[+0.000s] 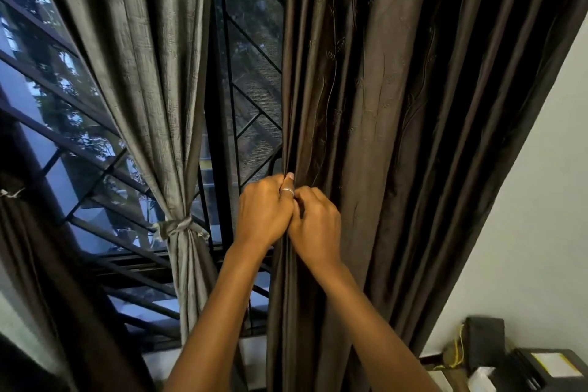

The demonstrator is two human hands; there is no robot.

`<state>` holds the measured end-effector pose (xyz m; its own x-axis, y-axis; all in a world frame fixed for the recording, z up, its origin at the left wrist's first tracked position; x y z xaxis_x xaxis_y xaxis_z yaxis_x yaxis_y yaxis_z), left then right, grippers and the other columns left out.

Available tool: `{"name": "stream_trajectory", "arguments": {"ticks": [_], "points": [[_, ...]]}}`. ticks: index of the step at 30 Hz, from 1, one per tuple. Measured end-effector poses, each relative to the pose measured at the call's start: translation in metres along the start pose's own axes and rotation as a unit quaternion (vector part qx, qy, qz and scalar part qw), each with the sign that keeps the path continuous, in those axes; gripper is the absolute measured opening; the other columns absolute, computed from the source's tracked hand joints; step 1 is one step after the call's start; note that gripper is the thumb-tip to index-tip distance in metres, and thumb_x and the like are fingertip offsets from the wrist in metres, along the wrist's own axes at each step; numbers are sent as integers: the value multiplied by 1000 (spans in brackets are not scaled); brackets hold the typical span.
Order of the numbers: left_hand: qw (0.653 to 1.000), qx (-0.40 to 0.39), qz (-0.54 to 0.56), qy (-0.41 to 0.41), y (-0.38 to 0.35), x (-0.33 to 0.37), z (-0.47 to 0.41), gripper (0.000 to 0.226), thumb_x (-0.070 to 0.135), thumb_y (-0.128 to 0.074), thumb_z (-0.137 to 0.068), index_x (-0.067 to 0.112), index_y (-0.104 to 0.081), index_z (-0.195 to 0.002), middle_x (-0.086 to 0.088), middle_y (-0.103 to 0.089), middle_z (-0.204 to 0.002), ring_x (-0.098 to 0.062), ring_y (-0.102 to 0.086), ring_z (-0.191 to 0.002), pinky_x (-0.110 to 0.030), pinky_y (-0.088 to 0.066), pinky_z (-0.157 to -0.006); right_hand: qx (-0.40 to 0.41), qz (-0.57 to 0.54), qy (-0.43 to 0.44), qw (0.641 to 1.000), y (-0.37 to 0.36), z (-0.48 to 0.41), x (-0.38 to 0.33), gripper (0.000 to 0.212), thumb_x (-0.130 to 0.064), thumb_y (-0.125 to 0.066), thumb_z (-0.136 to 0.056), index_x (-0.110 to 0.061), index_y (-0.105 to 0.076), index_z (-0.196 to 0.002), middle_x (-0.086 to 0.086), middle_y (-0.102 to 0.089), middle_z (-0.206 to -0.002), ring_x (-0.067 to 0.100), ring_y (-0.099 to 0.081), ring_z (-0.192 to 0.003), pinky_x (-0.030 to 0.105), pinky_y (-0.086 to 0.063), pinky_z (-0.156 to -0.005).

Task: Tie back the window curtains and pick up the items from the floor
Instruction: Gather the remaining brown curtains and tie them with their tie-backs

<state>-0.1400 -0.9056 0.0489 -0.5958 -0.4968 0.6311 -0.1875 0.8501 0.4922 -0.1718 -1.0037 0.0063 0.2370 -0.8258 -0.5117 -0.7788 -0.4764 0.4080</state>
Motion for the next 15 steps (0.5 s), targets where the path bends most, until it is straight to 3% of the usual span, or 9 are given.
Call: {"name": "stream_trajectory", "arguments": {"ticks": [3, 6, 12, 15], "points": [[1000, -23, -6, 2, 1, 8, 0, 47, 35, -43, -104, 21, -49, -59, 4, -54, -56, -14, -58, -57, -29, -38, -55, -3, -4, 2, 1000, -3, -1, 0, 17, -21, -50, -91, -11, -63, -84, 2, -62, -77, 18, -58, -65, 27, -37, -52], [999, -9, -51, 7, -1, 15, -2, 57, 54, -50, -97, 16, -46, -54, 2, -48, -47, -17, -53, -48, -32, -42, -49, -6, 6, 10, 1000, -5, -1, 3, 17, -20, -56, -90, -7, -67, -87, 5, -64, -78, 20, -61, -66, 25, -36, -55], [997, 10, -74, 26, -8, 9, -8, 50, 34, -51, -99, 22, -42, -52, 3, -46, -49, -17, -47, -48, -28, -30, -47, -6, 23, -4, 1000, -4, -3, 5, 13, -18, -57, -93, -12, -68, -92, 3, -64, -80, 21, -61, -68, 36, -47, -52], [996, 4, -88, 19, -9, 12, -8, 48, 33, -50, -100, 23, -42, -54, 4, -46, -52, -19, -49, -51, -29, -33, -49, -11, 29, -3, 1000, 1, -5, 7, 10, -14, -59, -92, -11, -64, -84, 3, -62, -78, 22, -60, -65, 32, -41, -49]]}}
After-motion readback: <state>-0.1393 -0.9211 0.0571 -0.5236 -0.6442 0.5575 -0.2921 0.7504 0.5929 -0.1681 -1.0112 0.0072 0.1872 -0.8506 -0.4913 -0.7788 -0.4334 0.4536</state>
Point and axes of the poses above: each hand's wrist, its own z-axis away from the middle knuckle, its own y-axis out of the back of the hand, x = y × z, the point moved 1 cm from there along -z, towards the middle knuckle
